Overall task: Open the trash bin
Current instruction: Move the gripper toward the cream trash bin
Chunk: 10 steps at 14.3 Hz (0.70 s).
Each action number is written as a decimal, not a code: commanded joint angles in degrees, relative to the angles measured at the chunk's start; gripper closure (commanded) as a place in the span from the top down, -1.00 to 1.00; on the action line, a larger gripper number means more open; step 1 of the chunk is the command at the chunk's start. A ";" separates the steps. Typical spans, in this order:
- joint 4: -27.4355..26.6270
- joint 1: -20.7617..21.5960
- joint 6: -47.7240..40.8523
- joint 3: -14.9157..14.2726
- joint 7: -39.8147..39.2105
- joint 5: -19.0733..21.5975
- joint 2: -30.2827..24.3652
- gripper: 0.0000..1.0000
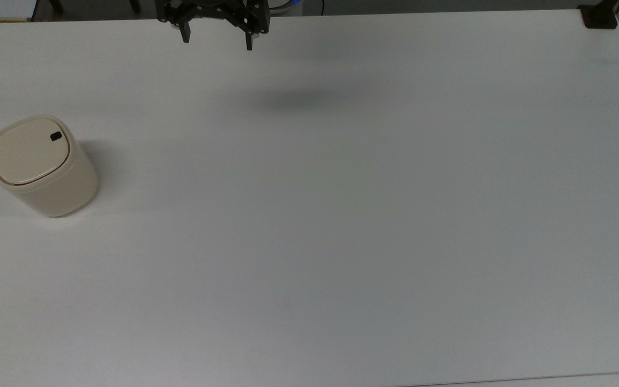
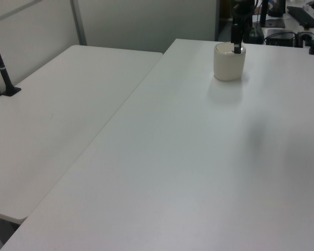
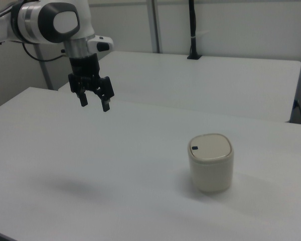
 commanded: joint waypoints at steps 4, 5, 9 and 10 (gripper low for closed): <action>-0.78 -0.39 0.48 -0.78 -1.68 1.04 -1.50 1.00; -0.78 -0.30 0.57 -0.78 -1.68 1.04 -1.50 1.00; -0.78 -0.39 1.27 -1.22 -1.68 1.04 -1.50 0.67; -0.61 -0.39 1.45 -2.09 -1.77 1.12 -1.50 0.28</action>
